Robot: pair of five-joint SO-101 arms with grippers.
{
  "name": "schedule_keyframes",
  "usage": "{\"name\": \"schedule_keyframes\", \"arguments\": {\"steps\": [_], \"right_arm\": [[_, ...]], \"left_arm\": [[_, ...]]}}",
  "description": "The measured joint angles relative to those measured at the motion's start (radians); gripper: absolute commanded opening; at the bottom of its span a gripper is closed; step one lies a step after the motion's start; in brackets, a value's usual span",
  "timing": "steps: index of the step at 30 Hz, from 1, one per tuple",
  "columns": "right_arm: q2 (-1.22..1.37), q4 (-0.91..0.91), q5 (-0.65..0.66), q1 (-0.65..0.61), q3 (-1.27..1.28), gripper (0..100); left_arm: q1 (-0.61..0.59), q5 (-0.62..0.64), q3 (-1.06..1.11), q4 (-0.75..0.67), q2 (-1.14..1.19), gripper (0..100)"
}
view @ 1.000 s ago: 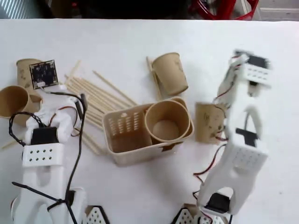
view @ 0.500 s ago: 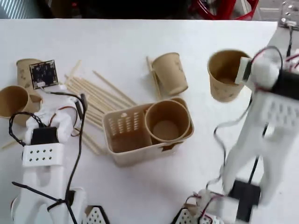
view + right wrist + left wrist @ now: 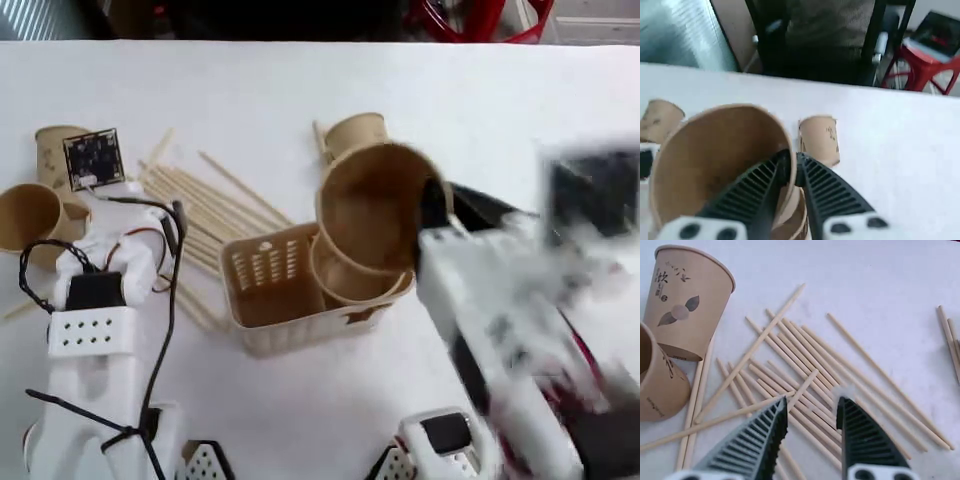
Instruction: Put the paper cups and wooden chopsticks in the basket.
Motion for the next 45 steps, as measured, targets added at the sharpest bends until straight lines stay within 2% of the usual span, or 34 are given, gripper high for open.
{"name": "schedule_keyframes", "arguments": {"steps": [7, 9, 13, 16, 25, 29, 37, 45], "right_arm": [[-0.002, -0.130, 0.057, 0.011, 0.399, 3.3], [-0.003, -0.178, 0.060, 0.014, 0.471, 10.1], [-0.005, -0.210, 0.115, 0.009, 0.523, 31.2], [-0.023, -0.213, 0.146, 0.009, 0.526, 40.1], [-0.253, -0.229, 0.158, 0.012, 0.557, 41.1], [-0.258, -0.247, 0.169, 0.031, 0.628, 41.1], [-0.261, -0.468, 0.358, 0.301, 0.861, 41.1], [-0.124, -0.758, 0.394, 0.489, 1.051, 41.1]], "left_arm": [[0.000, 0.000, 0.000, 0.000, 0.000, 18], [0.000, 0.000, 0.000, 0.000, 0.000, 18], [0.000, 0.000, 0.000, 0.000, 0.000, 18], [0.000, 0.000, 0.000, 0.000, 0.000, 18], [0.000, 0.000, 0.034, -0.063, 0.003, 18], [0.000, 0.000, 0.034, -0.063, 0.003, 18], [0.000, 0.000, 0.034, -0.063, 0.003, 18], [0.000, 0.000, 0.034, -0.063, 0.003, 18]]}}
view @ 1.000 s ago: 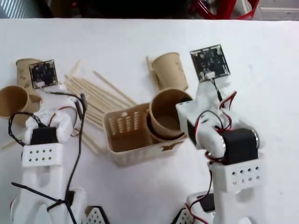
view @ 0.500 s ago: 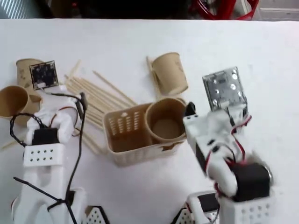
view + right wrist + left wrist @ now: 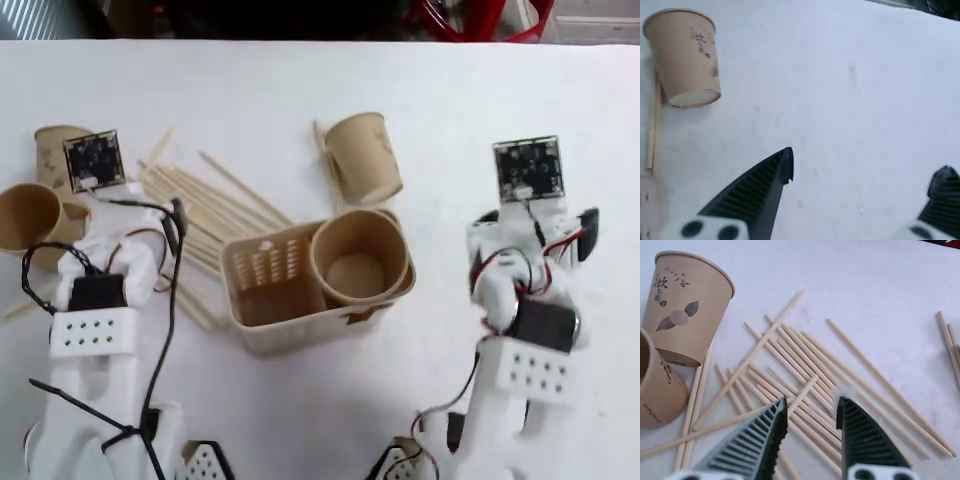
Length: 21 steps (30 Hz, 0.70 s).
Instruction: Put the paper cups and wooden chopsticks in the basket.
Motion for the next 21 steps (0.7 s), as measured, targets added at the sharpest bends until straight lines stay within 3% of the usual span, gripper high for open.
{"name": "schedule_keyframes", "arguments": {"steps": [7, 13, 21], "right_arm": [[0.331, -0.150, -0.006, -0.026, -0.052, 41.1], [0.626, -0.192, -0.135, -0.161, -0.239, 41.1], [0.801, -0.192, -0.157, -0.305, -0.298, 41.1]], "left_arm": [[0.000, 0.000, 0.000, 0.000, 0.000, 18], [0.000, 0.000, 0.000, 0.000, 0.000, 18], [0.000, 0.000, 0.000, 0.000, 0.000, 18]]}}
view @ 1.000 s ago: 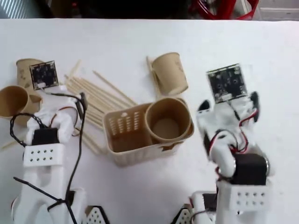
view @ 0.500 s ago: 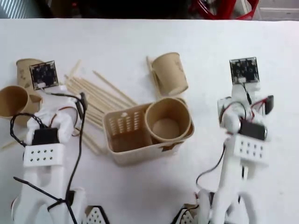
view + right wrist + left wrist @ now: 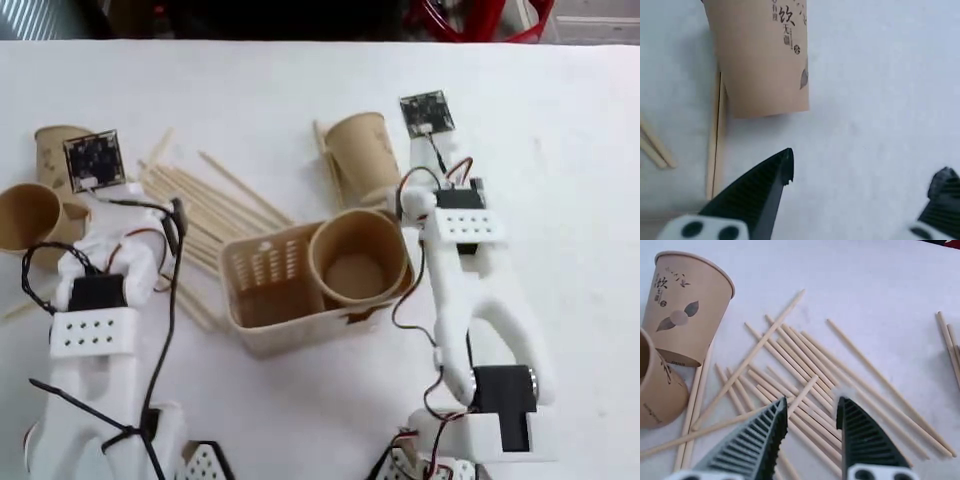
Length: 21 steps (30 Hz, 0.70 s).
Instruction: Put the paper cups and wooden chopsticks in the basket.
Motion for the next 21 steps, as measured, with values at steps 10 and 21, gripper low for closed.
{"name": "schedule_keyframes", "arguments": {"steps": [10, 21], "right_arm": [[0.008, -0.195, 0.000, -0.037, -0.041, 41.2], [0.238, -0.388, 0.011, -0.061, -0.084, 41.3]], "left_arm": [[0.000, 0.000, 0.000, -0.002, 0.000, 18], [0.000, 0.000, 0.000, -0.002, 0.000, 18]]}}
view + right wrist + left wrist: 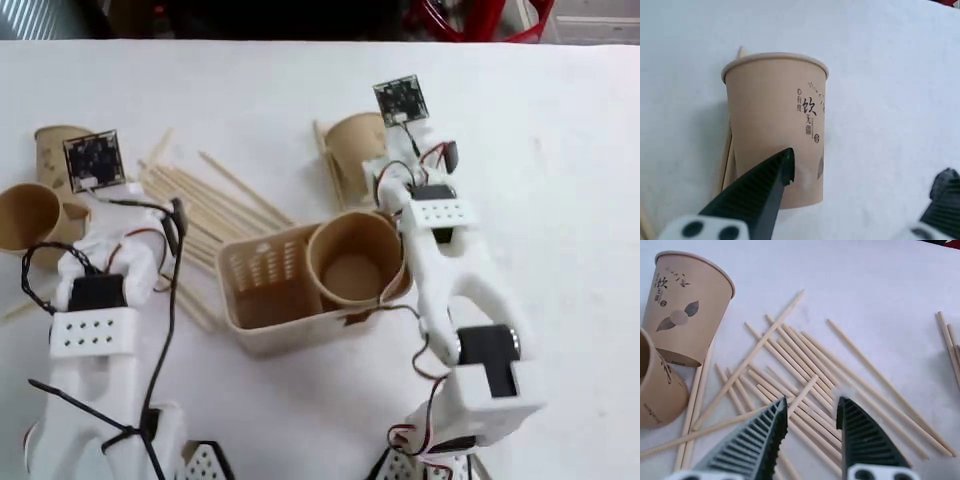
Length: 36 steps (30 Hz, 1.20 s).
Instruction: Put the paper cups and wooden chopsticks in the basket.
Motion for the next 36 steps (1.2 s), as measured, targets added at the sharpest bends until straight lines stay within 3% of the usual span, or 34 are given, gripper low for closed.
{"name": "schedule_keyframes", "arguments": {"steps": [6, 18, 29, 32, 36], "right_arm": [[0.144, -0.023, 0.098, 0.035, -0.117, 41.2], [0.244, 0.092, 0.123, 0.310, -0.135, 41.4], [-0.011, 0.270, 0.117, 0.422, -0.137, 41.2], [-0.112, 0.269, 0.017, 0.416, -0.137, 41.2], [-0.164, 0.180, -0.253, 0.353, -0.137, 41.2]], "left_arm": [[0.000, 0.000, 0.000, 0.000, 0.000, 18], [0.000, 0.000, 0.000, 0.000, 0.000, 18], [0.000, 0.000, 0.000, 0.000, 0.000, 18], [0.000, 0.000, 0.000, 0.000, 0.000, 18], [0.000, 0.000, 0.000, 0.000, 0.000, 18]]}}
